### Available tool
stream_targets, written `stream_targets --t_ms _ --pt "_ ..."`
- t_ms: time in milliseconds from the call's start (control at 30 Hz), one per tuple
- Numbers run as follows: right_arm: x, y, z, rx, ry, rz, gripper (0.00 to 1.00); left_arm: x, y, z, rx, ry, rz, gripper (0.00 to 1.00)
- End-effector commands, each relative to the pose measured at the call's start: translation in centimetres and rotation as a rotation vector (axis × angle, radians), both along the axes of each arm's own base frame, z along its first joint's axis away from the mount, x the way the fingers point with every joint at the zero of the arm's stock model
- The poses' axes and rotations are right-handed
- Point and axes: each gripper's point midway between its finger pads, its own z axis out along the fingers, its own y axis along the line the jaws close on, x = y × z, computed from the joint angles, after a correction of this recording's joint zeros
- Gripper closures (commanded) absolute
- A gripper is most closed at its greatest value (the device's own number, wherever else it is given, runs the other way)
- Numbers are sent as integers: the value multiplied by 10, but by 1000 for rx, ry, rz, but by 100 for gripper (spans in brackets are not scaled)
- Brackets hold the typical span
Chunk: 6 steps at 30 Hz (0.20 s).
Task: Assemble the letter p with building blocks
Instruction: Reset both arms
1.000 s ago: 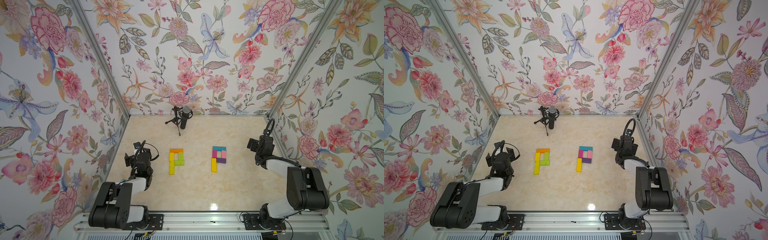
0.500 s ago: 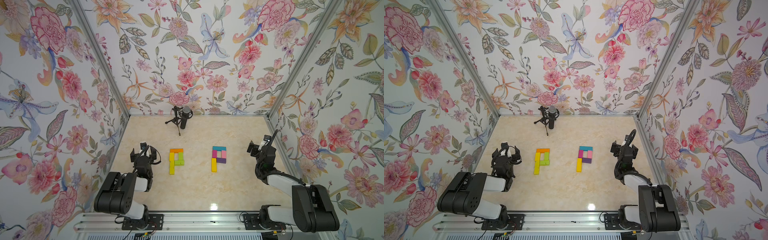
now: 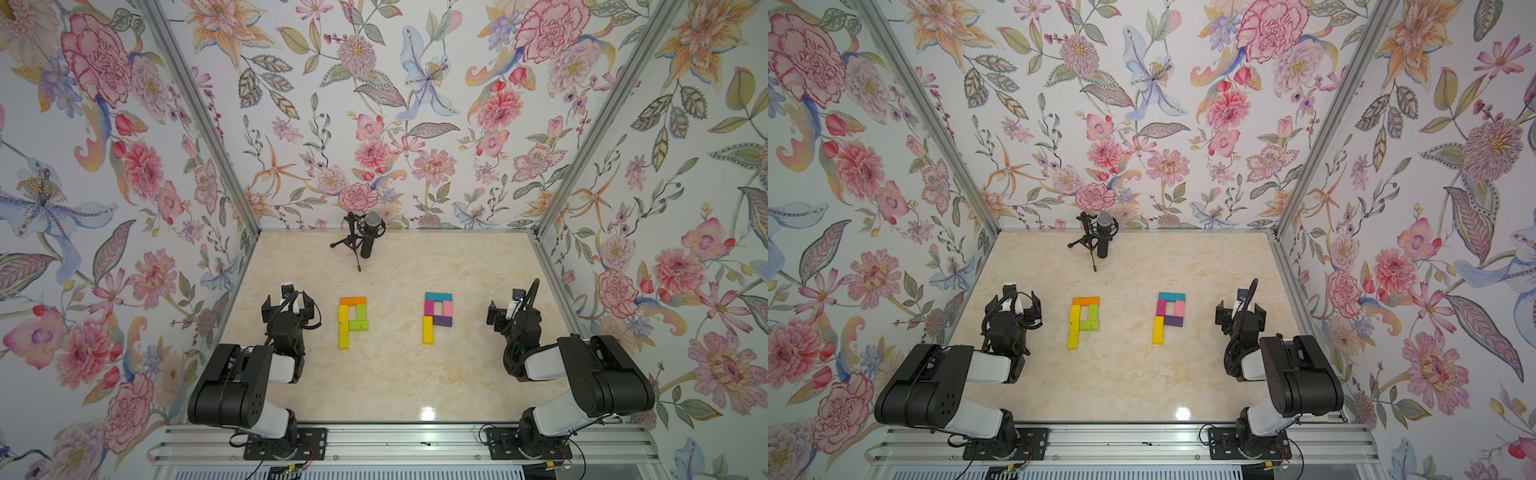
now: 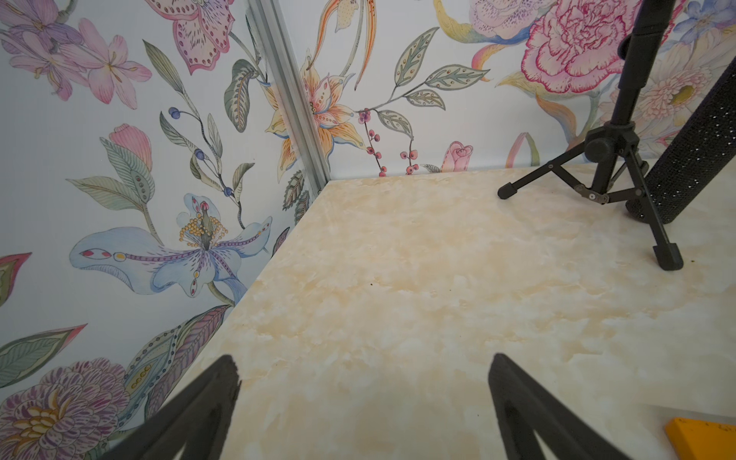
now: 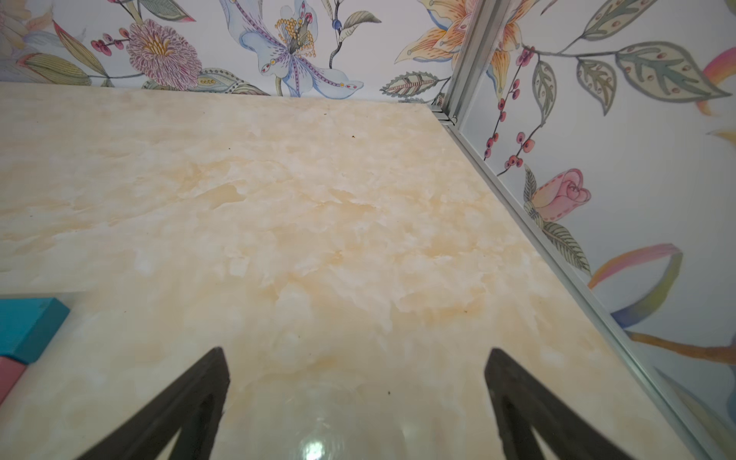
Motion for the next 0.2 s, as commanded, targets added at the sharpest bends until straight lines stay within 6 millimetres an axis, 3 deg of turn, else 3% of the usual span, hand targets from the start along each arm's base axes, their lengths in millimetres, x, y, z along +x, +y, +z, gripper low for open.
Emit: stream_targets --t_ms 0,167 --pt "7 6 21 -4 -83 32 0 3 1 10 12 -35 -5 1" --pt "7 6 20 4 -78 36 0 4 -7 9 24 -29 -58 0"
